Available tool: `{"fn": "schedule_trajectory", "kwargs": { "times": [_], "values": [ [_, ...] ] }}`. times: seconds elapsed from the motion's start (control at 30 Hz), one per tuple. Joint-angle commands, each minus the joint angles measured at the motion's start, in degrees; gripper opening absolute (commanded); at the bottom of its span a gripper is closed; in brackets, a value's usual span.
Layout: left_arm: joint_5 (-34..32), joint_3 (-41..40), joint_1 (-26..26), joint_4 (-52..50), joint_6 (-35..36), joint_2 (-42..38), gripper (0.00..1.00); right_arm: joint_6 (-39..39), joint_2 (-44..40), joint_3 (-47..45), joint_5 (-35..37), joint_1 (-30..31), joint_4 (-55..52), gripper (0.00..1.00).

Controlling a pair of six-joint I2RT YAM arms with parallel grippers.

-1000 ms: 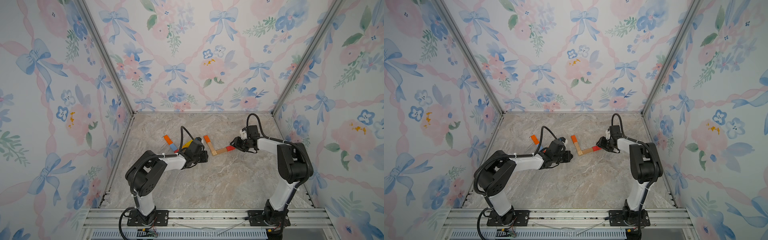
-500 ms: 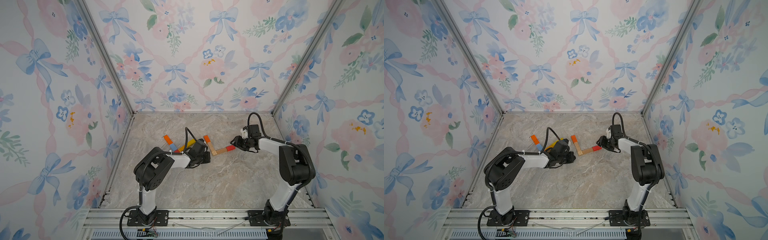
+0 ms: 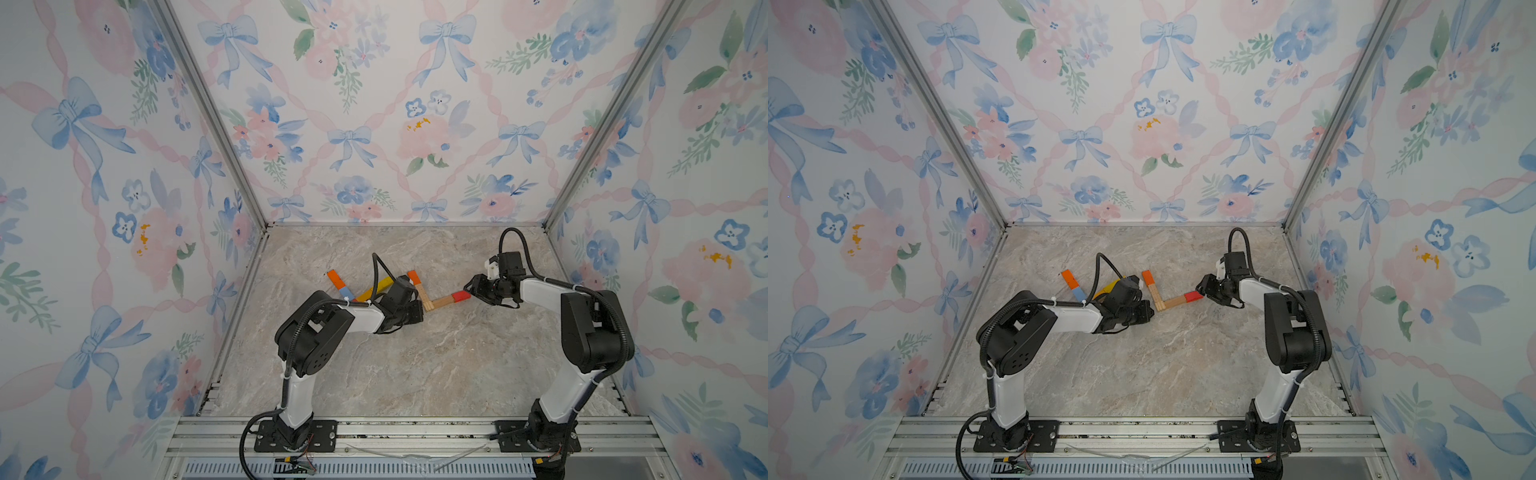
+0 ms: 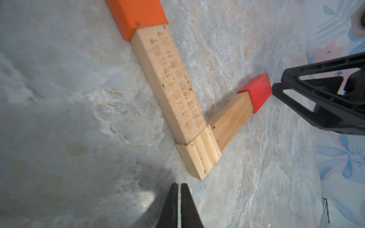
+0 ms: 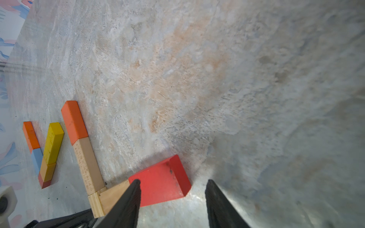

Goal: Assemble the letter v with building blocks
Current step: Assemble the building block at the center of the board, then adjust the building block at the center of the board.

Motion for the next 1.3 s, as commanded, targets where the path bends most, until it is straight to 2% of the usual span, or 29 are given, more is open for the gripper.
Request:
{"fn": "schedule_trajectory", "kwargs": {
  "times": [0.0, 1.27],
  "values": [
    [-0.18, 1.15, -0.31, -0.69, -0.56, 1.81, 0.09, -0.38, -2.09, -0.95, 0.03, -0.66, -0.47, 0.55],
    [0.75, 2.02, -0.23, -0.75, -0.91, 3.16, 0.09, -0.02, -2.78, -1.55, -0.01, -1.03, -0.30, 0.56]
  ]
}}
